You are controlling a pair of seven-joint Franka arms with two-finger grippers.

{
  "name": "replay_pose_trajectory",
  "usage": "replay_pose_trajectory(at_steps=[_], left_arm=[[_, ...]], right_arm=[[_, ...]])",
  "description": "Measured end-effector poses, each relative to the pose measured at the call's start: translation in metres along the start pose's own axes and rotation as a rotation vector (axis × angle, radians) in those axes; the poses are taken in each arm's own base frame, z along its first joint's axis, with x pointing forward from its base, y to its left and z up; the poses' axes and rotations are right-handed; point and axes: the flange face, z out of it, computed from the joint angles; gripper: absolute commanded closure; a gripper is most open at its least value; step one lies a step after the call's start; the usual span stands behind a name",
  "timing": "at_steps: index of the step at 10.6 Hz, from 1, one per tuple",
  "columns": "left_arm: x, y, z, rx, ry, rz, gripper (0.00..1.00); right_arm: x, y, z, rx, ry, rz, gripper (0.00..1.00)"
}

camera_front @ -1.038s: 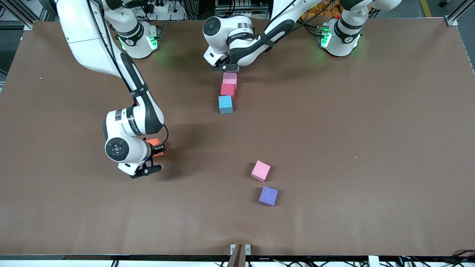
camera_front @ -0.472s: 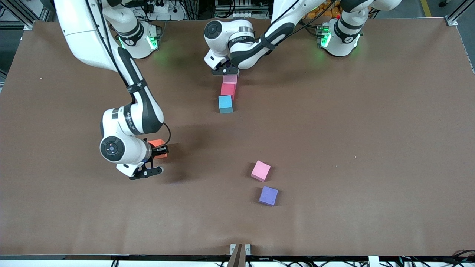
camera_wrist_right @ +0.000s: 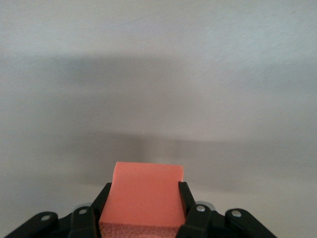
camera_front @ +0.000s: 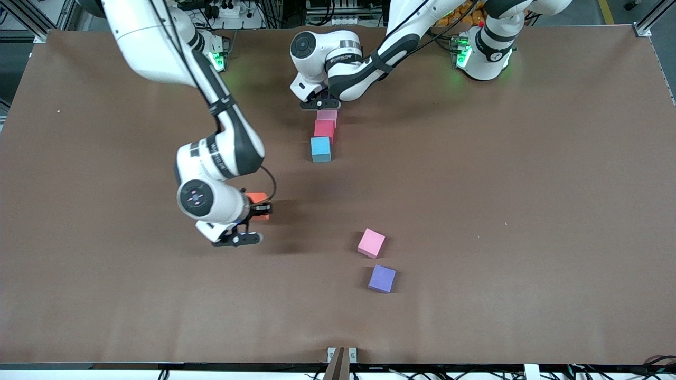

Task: Arrange blocks into number 1
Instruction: 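Place purple against light pink with the left gripper while the right gripper carries orange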

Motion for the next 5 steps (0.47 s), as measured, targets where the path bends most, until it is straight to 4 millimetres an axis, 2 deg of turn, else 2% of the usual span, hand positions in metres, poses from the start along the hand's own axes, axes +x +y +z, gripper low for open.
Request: replay_pose_trajectory(at_steps=[3, 5], left_arm=[[0.001, 0.002, -0.003, -0.004, 0.003, -0.002, 0.00], [-0.005, -0.003, -0.005, 0.049, -0.001, 0.006, 0.00]], right_arm=[[-0.012, -0.028, 0.009, -0.010, -0.010, 0.051, 1.00], [-0.013, -0.030, 0.010, -0.011, -0.011, 0.061, 1.00]])
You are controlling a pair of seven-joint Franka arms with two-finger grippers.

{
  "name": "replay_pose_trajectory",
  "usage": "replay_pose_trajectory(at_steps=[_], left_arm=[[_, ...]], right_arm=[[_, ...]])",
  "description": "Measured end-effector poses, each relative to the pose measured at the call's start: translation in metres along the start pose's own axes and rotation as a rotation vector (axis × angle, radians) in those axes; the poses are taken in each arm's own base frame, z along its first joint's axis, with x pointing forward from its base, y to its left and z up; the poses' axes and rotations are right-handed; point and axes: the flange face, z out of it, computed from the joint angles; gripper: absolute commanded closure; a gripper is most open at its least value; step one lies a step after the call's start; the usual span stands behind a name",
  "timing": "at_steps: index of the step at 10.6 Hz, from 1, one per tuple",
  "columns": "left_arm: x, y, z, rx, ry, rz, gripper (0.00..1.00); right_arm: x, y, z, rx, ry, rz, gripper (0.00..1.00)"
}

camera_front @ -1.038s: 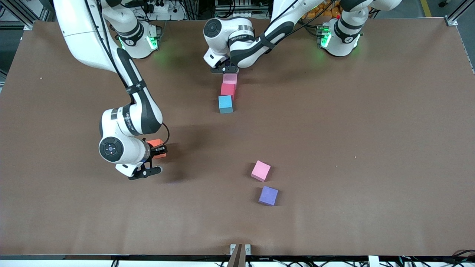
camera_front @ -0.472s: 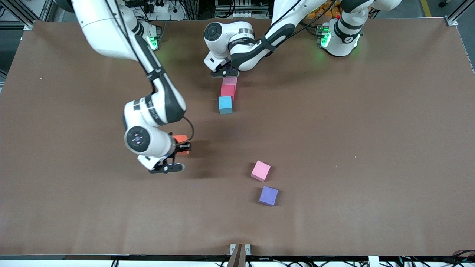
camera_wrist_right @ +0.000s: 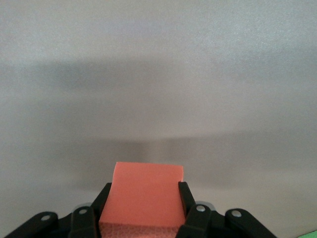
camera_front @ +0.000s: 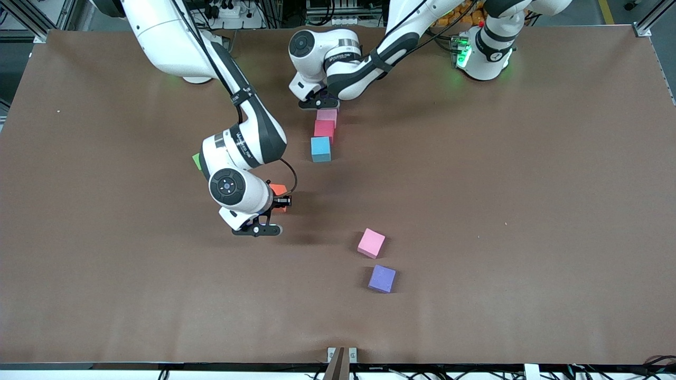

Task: Arrange blocks into number 1
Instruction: 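Place purple against light pink with the left gripper while the right gripper carries orange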

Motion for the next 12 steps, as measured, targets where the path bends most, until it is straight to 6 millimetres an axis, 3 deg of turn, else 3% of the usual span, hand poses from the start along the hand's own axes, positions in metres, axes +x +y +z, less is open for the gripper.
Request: replay_pose_trajectory(at_steps=[3, 6, 8, 10, 12], left_arm=[[-0.022, -0.006, -0.033, 0.028, 0.032, 0.026, 0.00], [-0.004, -0.038, -0.072, 0.019, 0.044, 0.009, 0.00], [0.040, -0.077, -0.095, 0.012, 0.017, 0.014, 0.00], [0.092, -0.121, -0.091, 0.025, 0.027, 0.001, 0.00], [0.140, -0.163, -0.086, 0.040, 0.050, -0.030, 0.00]], right_arm=[[0.001, 0.001, 0.000, 0.000, 0.001, 0.003, 1.00], [0.001, 0.001, 0.000, 0.000, 0.001, 0.005, 1.00], [0.001, 0.001, 0.000, 0.001, 0.001, 0.009, 1.00], [-0.002, -0.004, 0.002, 0.001, -0.002, 0.020, 1.00], [-0.010, -0.022, 0.006, -0.001, 0.005, 0.040, 1.00]])
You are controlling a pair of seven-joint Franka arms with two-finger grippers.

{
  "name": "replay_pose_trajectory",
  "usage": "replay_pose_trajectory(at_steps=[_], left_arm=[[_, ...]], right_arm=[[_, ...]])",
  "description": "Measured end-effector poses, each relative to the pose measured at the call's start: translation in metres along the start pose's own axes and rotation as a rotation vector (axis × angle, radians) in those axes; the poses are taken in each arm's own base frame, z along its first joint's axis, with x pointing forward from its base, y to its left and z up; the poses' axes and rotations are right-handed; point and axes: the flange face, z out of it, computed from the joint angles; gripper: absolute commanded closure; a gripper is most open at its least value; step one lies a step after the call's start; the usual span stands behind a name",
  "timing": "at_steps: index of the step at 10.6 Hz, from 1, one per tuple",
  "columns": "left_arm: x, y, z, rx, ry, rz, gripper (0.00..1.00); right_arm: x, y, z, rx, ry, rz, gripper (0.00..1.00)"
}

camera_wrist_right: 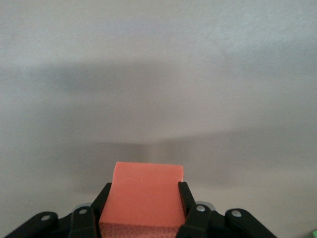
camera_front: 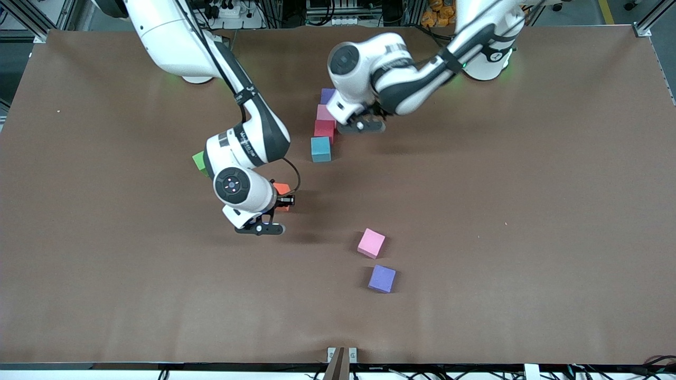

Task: Arrange blocks into number 1
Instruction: 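Place purple against light pink with the left gripper while the right gripper carries orange, then place orange against cyan with the right gripper while the left gripper withdraws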

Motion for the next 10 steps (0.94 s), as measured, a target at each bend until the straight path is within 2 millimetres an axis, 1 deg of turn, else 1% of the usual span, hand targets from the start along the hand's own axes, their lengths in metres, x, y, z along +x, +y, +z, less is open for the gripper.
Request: replay_pose_trajectory(at_steps=[2, 4, 6, 7, 8, 9, 10], left_arm=[[0.047, -0.043, 0.000, -0.003, 0.018, -0.041, 0.00], [0.095, -0.091, -0.007, -0.025, 0.045, -0.086, 0.00], [0.144, -0.143, -0.030, -0.065, 0.091, -0.151, 0.00], [0.165, -0.167, -0.044, -0.082, 0.119, -0.183, 0.00], [0.181, -0.190, -0.054, -0.091, 0.143, -0.197, 0.00], [0.194, -0.214, -0.058, -0.094, 0.154, -0.184, 0.00], [0.206, -0.239, -0.058, -0.095, 0.156, -0.153, 0.00]], right_arm=[[-0.015, -0.026, 0.007, -0.004, 0.008, 0.024, 1.00], [-0.033, -0.051, 0.013, -0.010, 0.013, 0.033, 1.00], [-0.051, -0.076, 0.018, -0.007, 0.029, 0.017, 1.00], [-0.059, -0.086, 0.024, -0.010, 0.030, 0.011, 1.00], [-0.066, -0.094, 0.030, -0.015, 0.031, 0.000, 1.00], [-0.071, -0.100, 0.037, -0.021, 0.029, -0.010, 1.00], [-0.075, -0.101, 0.046, -0.031, 0.021, -0.016, 1.00]])
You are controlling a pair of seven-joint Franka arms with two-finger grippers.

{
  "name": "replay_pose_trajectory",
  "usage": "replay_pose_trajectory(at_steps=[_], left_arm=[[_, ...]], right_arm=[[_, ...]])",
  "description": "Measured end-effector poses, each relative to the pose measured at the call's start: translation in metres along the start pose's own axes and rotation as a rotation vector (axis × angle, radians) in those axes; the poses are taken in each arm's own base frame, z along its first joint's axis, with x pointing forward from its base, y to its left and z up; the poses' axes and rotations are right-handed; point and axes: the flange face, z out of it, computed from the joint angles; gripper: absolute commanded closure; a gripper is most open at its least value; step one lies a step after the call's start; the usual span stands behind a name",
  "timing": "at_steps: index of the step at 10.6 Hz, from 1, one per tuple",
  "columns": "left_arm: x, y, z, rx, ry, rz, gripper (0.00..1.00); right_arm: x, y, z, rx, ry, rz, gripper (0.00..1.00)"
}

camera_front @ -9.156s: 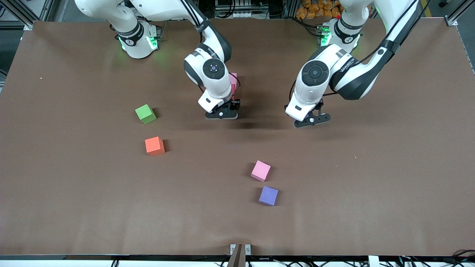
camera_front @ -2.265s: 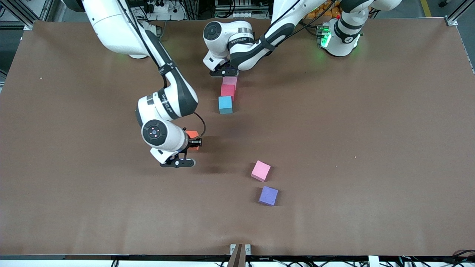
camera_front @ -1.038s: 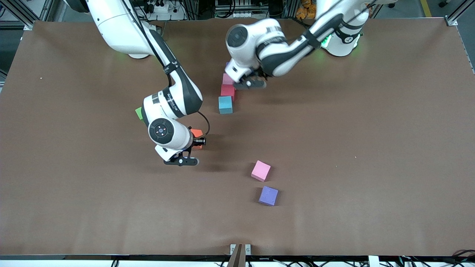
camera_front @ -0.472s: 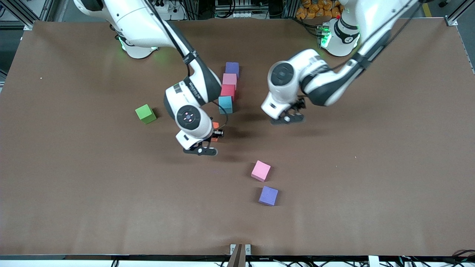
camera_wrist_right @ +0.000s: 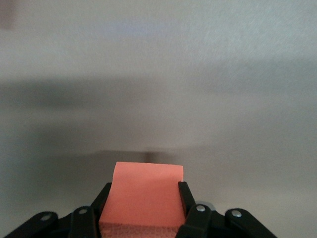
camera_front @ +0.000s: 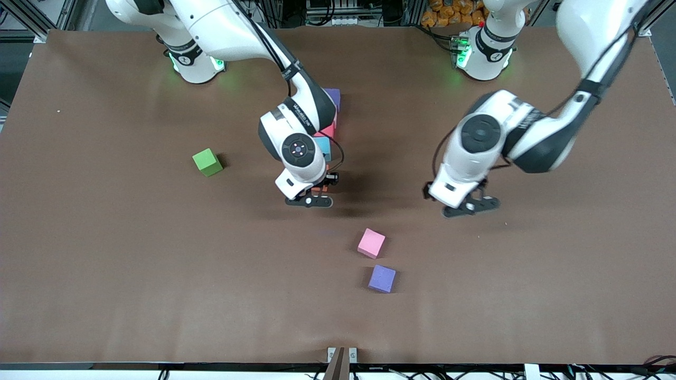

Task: Arrange blocks into number 1
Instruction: 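Place orange against cyan with the right gripper while the left gripper withdraws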

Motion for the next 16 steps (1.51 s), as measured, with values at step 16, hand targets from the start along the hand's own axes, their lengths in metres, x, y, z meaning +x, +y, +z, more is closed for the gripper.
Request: replay_pose_trajectory(at_steps=[16], left_arm=[[0.058, -0.158, -0.026, 0.031, -0.120, 0.249, 0.00]], right_arm=[[-0.030, -0.008, 0.038, -0.037, -0.015, -0.040, 1.00]])
